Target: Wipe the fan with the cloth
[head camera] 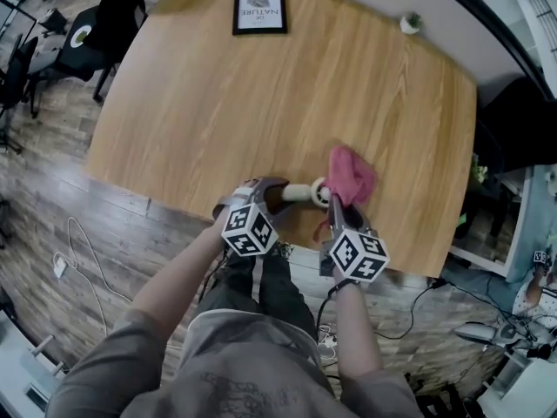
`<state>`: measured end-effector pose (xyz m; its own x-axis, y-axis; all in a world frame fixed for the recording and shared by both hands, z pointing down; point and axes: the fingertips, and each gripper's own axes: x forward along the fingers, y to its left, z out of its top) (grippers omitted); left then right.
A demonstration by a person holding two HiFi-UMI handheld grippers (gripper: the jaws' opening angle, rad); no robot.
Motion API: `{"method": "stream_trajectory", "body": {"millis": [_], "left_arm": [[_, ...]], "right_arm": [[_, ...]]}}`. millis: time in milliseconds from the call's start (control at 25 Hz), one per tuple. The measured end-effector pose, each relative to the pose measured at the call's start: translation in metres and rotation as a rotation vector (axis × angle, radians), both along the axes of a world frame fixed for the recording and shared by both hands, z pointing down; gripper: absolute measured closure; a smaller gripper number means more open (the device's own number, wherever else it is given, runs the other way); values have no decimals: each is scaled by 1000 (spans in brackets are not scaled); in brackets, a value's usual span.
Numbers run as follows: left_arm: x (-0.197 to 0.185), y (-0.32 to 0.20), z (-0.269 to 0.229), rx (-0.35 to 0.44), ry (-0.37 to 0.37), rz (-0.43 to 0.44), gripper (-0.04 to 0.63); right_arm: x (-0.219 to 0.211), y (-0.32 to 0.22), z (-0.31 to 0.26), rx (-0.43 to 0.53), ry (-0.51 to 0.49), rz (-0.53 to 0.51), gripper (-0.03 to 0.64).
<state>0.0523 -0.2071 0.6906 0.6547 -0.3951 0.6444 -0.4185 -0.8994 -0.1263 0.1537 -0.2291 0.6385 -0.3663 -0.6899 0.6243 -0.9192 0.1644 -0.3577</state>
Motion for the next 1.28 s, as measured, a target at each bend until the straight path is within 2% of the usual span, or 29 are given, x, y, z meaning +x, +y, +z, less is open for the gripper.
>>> {"method": "stream_trajectory", "body": {"millis": [200, 320, 400, 560, 720, 920, 1000, 1160, 1280], "left_arm": [[-2, 2, -1, 0, 0, 3, 402], [-3, 2, -2, -20, -1, 3, 402], [-3, 2, -1, -29, -3, 4, 402], [-2, 3, 1, -23, -2, 4, 403], [0, -1, 2, -33, -5, 3, 403], [0, -2, 2, -37, -7, 4, 403], [-1, -1, 2, -40, -8, 5, 403], [-1, -3, 1, -41, -5, 4, 403], [0, -3, 1, -37, -5, 2, 405]], "right_arm": [[-55, 6, -3, 9, -34, -129, 543], [-89, 15, 0, -2, -29, -282, 543], [-109, 26, 5, -26, -60, -359, 543], [-112, 40, 10, -87, -88, -420, 543], [-72, 32, 6, -82, 1, -374, 543], [-5, 13, 2, -55, 22, -164, 543], [11, 9, 7, -57, 36, -113, 543], [8, -1, 5, -35, 62, -64, 543], [-1, -7, 5, -12, 132, -29, 543]]}}
